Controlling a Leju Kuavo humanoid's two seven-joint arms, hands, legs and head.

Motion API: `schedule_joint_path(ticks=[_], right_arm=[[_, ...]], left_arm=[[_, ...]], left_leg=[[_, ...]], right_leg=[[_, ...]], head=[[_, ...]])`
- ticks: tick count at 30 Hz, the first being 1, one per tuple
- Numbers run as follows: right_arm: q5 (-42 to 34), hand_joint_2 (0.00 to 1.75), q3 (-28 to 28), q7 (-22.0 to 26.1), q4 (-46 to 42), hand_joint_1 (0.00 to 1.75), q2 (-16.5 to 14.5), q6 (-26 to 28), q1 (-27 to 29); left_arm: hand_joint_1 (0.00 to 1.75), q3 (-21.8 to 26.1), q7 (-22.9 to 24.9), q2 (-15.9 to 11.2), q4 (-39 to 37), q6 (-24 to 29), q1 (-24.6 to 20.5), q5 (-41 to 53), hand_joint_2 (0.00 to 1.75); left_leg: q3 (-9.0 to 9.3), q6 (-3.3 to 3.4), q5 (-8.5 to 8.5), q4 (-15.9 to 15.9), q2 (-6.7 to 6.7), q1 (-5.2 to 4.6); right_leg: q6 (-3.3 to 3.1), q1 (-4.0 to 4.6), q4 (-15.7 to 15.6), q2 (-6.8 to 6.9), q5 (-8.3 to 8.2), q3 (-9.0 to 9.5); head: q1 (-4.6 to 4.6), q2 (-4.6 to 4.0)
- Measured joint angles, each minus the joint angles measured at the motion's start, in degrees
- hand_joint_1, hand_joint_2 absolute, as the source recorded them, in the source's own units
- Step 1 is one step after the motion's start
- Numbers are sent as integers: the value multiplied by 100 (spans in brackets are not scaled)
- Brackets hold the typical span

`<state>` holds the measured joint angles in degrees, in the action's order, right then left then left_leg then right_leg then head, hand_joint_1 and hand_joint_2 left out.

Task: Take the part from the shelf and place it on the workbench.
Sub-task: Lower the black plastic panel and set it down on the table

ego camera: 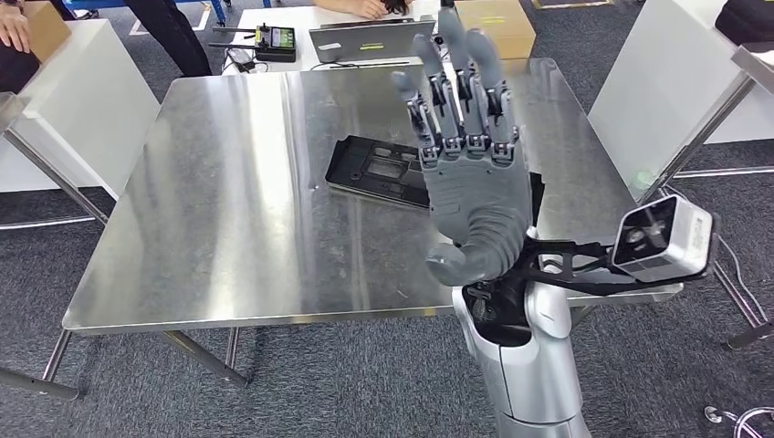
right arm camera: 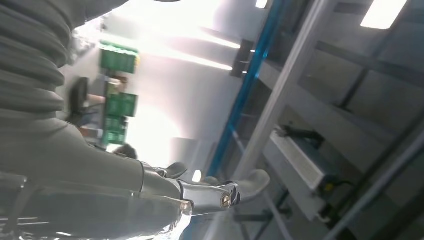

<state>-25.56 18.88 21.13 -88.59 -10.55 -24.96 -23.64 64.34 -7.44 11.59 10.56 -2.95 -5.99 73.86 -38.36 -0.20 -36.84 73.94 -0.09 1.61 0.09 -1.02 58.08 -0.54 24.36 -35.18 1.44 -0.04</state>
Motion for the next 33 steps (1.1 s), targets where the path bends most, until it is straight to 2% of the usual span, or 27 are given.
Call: schedule_joint_path(ticks=[1,2,4,5,7,9,10,11,13,14,15,16,17,18,19,20,21,22,24,25,26,27,29,30,31,32,33], right_arm=[[16,175,14,4,28,0,7,35,2],[32,175,25,11,51,0,15,63,3],[49,175,35,35,74,0,30,96,2],[55,175,40,48,82,0,39,103,1],[63,175,48,66,102,0,63,116,2],[66,87,54,84,124,0,101,135,8],[66,44,55,97,132,0,127,145,10],[70,0,56,110,142,0,154,160,13],[98,0,58,135,164,0,198,192,27],[125,0,60,144,178,0,215,210,38],[162,0,61,154,192,0,232,231,48],[210,0,66,165,209,0,248,259,56],[259,0,73,181,226,0,262,289,60],[304,0,79,205,240,0,272,319,61],[341,0,85,232,251,0,278,341,58],[365,0,89,262,257,0,281,357,57],[382,0,91,287,262,0,284,370,56],[393,0,93,308,266,0,287,382,56],[408,0,98,340,280,0,296,396,59],[421,0,106,351,289,0,296,399,58],[436,0,115,357,298,0,295,401,57],[450,0,125,359,307,0,292,402,55],[473,0,140,361,328,0,289,407,57],[482,0,152,363,344,0,288,412,60],[489,0,163,367,364,0,288,418,64],[494,0,174,374,382,0,288,427,67],[496,0,182,388,397,0,288,438,69]], left_arm=[[0,-14,22,17,0,37,1,8,0],[0,-27,36,32,0,85,-1,6,0],[0,-44,35,36,2,144,-14,8,0],[0,-55,18,33,3,155,-20,14,0],[0,-74,-39,30,4,165,-23,27,0],[0,-93,-93,31,3,171,-16,35,0],[0,-101,-110,29,3,172,-13,38,0],[0,-105,-126,26,3,173,-10,41,0],[0,-107,-148,22,3,180,-8,41,0],[0,-108,-156,23,3,184,-6,41,0],[0,-108,-164,25,2,187,-3,41,0],[0,-109,-175,26,2,188,-1,40,0],[0,-109,-187,26,2,188,0,40,0],[0,-110,-202,27,2,189,0,40,0],[0,-113,-217,27,2,190,1,40,0],[0,-116,-231,27,2,194,2,42,0],[0,-121,-241,27,2,201,3,44,0],[0,-128,-248,27,2,209,4,46,0],[0,-141,-253,27,2,226,10,47,0],[0,-145,-253,26,2,232,13,47,0],[0,-148,-254,25,2,237,16,47,0],[0,-149,-254,25,2,243,19,46,0],[0,-150,-259,25,2,246,21,42,0],[0,-150,-262,25,2,246,22,40,0],[0,-150,-268,24,2,245,23,39,0],[0,-150,-275,24,2,244,23,39,0],[0,-151,-285,23,2,244,22,39,0]], left_leg=[[94,27,90,-75,0,-3],[303,68,247,-360,-1,-12],[847,168,485,-1164,-3,-55],[1032,197,540,-1449,-5,-86],[1102,219,570,-1642,-7,-155],[1032,263,690,-1709,5,-179],[991,301,771,-1751,20,-172],[933,331,860,-1789,37,-158],[782,366,1004,-1801,61,-148],[699,363,1072,-1795,70,-149],[616,357,1138,-1788,78,-150],[530,347,1205,-1780,86,-148],[445,332,1266,-1769,90,-146],[372,312,1319,-1753,91,-143],[305,285,1362,-1729,89,-150],[258,256,1402,-1706,87,-157],[229,226,1441,-1684,86,-165],[209,196,1480,-1673,85,-169],[187,131,1522,-1657,78,-148],[153,98,1443,-1601,68,-132],[93,67,1258,-1449,59,-119],[3,40,987,-1186,50,-104],[-200,1,461,-451,47,-96],[-252,-9,356,-150,46,-93],[-222,-10,382,-8,46,-91],[-86,-2,511,-72,46,-90],[152,14,667,-335,43,-89]], right_leg=[[-7,26,0,0,-39,-44],[-4,48,0,-2,-81,-85],[24,80,2,-4,-160,-143],[55,81,-1,3,-196,-155],[142,66,-17,26,-270,-160],[214,48,-30,41,-309,-186],[211,47,40,41,-216,-237],[187,47,222,40,-29,-316],[126,36,878,40,483,-513],[135,32,1245,41,658,-582],[177,29,1502,41,724,-593],[240,24,1585,42,691,-512],[307,17,1432,44,584,-316],[354,9,1082,46,477,-24],[366,13,621,49,448,326],[343,21,221,47,468,605],[308,31,-56,45,517,766],[266,49,-182,41,564,826],[173,41,-189,44,517,751],[111,31,-185,51,473,720],[47,15,-192,58,417,681],[-3,4,-195,65,354,628],[-39,19,-188,69,225,490],[-36,27,-183,69,158,405],[-27,32,-179,69,94,321],[-11,35,-176,68,34,242],[10,36,-174,66,-21,176]], head=[[1,0],[1,0],[2,0],[3,0],[1,0],[-2,0],[4,0],[7,0],[15,0],[14,0],[14,0],[13,0],[13,0],[13,0],[14,0],[9,0],[9,0],[6,0],[8,0],[4,0],[4,0],[2,0],[-1,0],[-2,0],[-3,0],[-3,0],[-4,0]])
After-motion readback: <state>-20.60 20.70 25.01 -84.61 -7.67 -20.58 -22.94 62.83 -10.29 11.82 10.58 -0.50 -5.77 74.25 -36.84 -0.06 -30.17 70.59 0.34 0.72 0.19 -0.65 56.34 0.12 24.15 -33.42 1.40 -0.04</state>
